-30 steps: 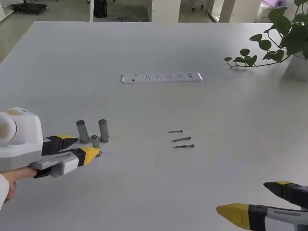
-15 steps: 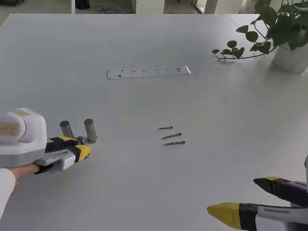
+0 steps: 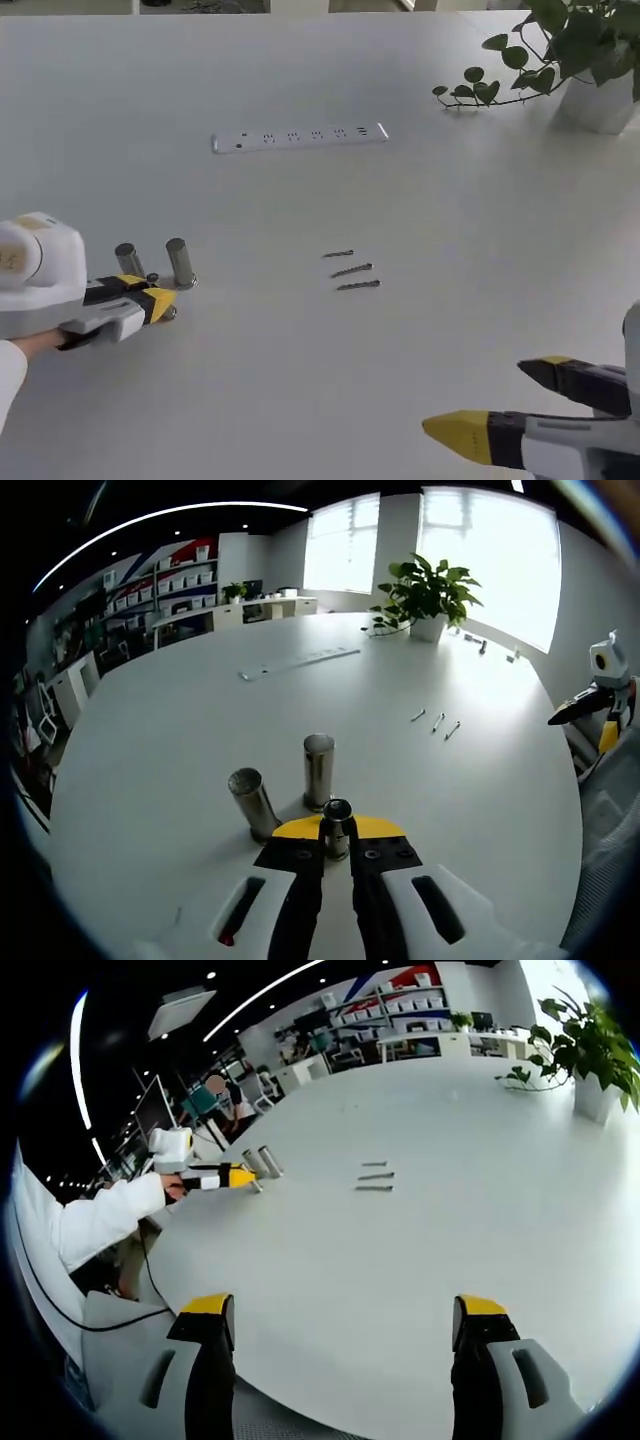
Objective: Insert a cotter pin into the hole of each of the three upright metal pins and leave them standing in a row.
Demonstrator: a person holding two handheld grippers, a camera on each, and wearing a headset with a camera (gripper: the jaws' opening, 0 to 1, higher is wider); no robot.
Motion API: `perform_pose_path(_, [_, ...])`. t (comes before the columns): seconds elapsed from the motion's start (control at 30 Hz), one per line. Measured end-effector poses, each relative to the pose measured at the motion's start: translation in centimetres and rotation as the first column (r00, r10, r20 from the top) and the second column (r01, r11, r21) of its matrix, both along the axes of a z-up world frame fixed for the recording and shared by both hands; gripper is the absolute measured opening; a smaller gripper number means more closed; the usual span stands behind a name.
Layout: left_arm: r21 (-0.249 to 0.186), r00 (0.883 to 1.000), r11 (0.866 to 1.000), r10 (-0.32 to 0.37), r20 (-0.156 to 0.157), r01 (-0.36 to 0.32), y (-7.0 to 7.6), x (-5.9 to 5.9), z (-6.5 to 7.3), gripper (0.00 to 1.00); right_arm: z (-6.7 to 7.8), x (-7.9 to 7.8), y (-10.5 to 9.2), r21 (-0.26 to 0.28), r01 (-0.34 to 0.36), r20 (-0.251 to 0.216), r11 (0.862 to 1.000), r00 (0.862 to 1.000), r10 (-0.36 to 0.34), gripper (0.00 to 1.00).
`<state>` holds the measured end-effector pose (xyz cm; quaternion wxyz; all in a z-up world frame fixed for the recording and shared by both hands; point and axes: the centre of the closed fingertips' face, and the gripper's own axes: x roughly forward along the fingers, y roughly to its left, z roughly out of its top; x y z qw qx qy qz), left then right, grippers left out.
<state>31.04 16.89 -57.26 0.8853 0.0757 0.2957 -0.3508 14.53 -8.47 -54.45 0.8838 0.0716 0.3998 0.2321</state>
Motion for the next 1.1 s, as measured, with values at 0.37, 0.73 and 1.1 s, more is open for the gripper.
perform_pose_path(0.37, [-0.034,0.997,0.998,-0.052,0.058,0.054,-1.3,-1.9,3.0,0.07,0.5,0.3,0.4,0.002,-0.023,0.023,1.0,0.999,0.023,0.88])
perform_pose_path(0.73, [-0.043,0.99,0.991,-0.122,0.072,0.125,-3.2,-5.5,4.7,0.07,0.8,-0.3,0.7,0.01,-0.047,0.04,0.999,0.998,0.046,0.88])
perform_pose_path(1.1, [-0.018,0.982,0.983,-0.183,0.048,0.184,-5.4,-8.6,3.3,0.07,1.0,-0.5,0.8,0.019,-0.07,0.059,0.997,0.996,0.069,0.88])
